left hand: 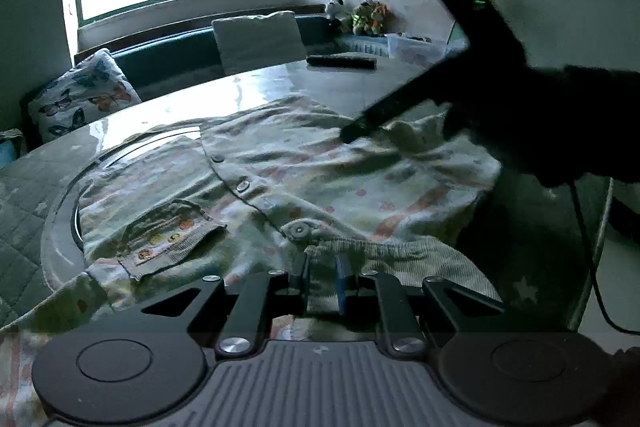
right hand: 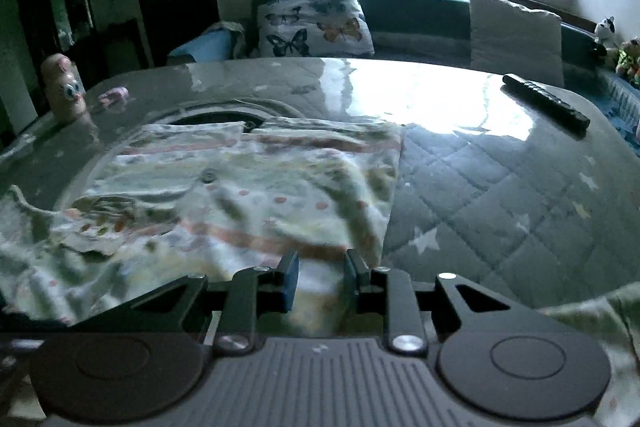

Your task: Fold clothes

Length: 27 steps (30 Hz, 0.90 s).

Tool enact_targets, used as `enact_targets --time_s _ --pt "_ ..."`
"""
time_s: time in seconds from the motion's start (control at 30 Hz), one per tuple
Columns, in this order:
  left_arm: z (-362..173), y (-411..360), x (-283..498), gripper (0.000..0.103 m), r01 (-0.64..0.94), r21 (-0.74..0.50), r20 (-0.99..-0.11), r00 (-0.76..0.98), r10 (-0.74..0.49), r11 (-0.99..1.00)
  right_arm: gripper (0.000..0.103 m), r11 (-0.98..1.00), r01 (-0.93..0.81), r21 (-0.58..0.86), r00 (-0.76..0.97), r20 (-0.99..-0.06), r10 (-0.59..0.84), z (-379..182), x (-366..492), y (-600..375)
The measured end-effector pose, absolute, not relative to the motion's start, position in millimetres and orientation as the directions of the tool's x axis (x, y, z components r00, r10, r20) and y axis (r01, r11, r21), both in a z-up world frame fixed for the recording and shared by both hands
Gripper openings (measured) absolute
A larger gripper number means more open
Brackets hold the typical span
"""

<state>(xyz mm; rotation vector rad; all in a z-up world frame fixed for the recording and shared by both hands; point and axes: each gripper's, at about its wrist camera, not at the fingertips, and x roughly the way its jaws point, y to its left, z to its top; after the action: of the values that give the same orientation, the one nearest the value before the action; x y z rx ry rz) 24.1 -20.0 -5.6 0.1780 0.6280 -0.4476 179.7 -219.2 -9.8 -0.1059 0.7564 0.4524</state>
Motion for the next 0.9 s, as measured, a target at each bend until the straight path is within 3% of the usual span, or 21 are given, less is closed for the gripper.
enact_targets --time_s 0.53,0.9 --pt "-10 -21 29 0.015 0.482 0.021 -0.615 0.697 -0.369 0.876 0.024 0.913 -0.405 0.052 0.655 -0.681 0.329 -18 269 -201" --pt "8 -23 34 0.021 0.456 0.032 -0.567 0.741 -0.359 0.89 0.024 0.825 -0.564 -0.02 0.594 -0.704 0.389 -7 186 -205"
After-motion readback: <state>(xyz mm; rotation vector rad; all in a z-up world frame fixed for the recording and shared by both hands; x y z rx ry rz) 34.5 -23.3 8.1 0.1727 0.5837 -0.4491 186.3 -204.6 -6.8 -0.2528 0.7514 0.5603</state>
